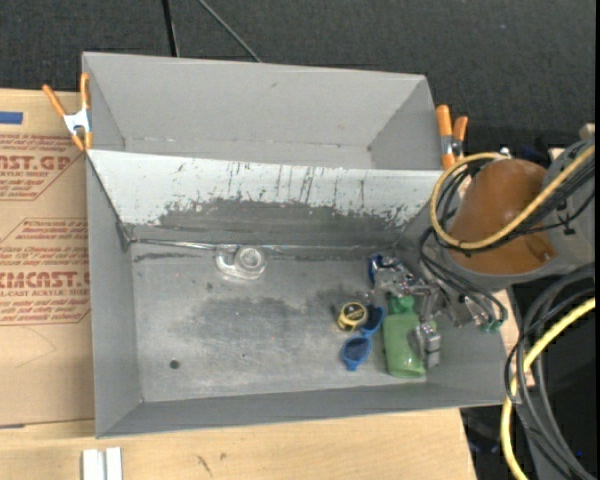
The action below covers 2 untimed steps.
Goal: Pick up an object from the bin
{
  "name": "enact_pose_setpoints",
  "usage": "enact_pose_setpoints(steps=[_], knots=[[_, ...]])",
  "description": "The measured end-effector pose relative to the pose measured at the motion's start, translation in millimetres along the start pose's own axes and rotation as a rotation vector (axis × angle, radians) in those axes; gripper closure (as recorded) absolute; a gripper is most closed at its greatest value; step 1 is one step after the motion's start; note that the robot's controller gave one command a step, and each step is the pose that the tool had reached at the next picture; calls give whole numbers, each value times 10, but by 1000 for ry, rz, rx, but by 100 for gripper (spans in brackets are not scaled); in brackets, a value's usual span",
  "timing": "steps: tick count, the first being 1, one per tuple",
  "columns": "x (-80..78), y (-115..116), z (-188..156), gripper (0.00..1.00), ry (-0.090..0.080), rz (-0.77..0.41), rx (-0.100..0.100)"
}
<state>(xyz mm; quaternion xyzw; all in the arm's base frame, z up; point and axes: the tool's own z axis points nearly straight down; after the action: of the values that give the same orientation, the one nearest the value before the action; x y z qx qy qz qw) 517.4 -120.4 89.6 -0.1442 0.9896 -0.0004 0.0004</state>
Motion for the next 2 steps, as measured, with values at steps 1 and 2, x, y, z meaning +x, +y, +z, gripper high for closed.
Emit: enact_pose_setpoints(steps=[1, 2], knots=[[-46, 263, 66, 0, -8, -127, 5], [140, 503, 181, 0, -7, -256, 1]])
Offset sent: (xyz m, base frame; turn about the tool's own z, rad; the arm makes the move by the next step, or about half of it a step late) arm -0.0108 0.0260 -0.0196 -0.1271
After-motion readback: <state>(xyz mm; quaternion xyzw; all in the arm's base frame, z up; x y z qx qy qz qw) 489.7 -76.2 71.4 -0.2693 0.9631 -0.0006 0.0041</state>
